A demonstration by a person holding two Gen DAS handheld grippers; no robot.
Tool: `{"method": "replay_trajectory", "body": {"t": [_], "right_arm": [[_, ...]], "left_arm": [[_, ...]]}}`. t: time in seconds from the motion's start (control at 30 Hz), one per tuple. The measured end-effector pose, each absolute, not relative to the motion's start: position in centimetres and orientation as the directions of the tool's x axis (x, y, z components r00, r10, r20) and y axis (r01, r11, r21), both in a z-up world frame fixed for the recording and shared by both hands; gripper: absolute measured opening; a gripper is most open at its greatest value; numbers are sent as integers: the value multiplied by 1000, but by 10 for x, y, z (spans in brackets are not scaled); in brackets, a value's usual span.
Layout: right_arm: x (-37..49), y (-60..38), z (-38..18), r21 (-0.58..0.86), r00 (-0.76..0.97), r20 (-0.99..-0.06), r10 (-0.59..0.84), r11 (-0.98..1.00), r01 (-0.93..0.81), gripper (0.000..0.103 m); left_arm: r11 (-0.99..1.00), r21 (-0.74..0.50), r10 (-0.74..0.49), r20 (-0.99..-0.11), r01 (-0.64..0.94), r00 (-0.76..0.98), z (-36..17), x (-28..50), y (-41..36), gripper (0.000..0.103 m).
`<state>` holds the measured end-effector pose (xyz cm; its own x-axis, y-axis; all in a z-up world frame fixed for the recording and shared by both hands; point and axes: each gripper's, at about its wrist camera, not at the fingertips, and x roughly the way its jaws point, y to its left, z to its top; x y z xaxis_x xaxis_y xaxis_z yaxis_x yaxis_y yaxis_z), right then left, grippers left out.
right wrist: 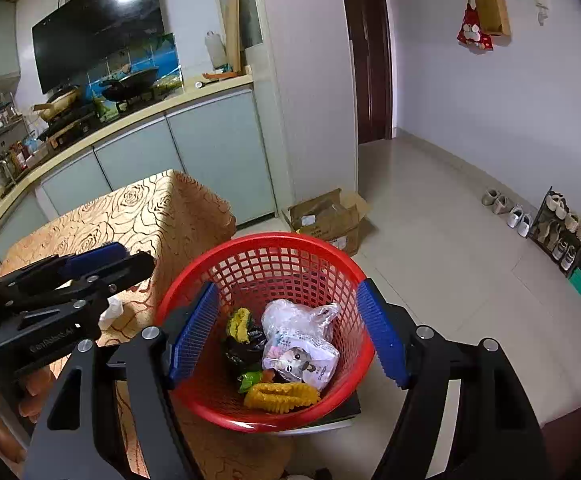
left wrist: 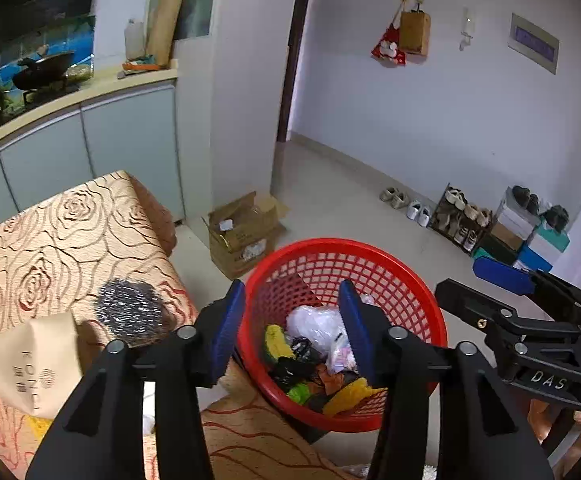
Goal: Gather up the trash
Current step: 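Move both tools back over the table toward the beige paper cup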
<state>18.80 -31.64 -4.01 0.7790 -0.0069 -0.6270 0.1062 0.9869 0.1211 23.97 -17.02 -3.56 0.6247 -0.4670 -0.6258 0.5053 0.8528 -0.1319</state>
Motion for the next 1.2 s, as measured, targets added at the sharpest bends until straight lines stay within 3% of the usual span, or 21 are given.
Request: {"method": "replay_trajectory", "body": {"t": [0.53, 1.2], "right_arm": [[168, -302, -19, 119, 810, -587, -17, 987, 107, 71], [150, -256, 9, 114, 839, -543, 36, 993, 31, 71]], "left_arm": [[890, -122, -423, -586, 440, 691, -16, 226, -130, 62], [947, -119, -313, -536, 297, 784, 14, 200, -34, 63]]}}
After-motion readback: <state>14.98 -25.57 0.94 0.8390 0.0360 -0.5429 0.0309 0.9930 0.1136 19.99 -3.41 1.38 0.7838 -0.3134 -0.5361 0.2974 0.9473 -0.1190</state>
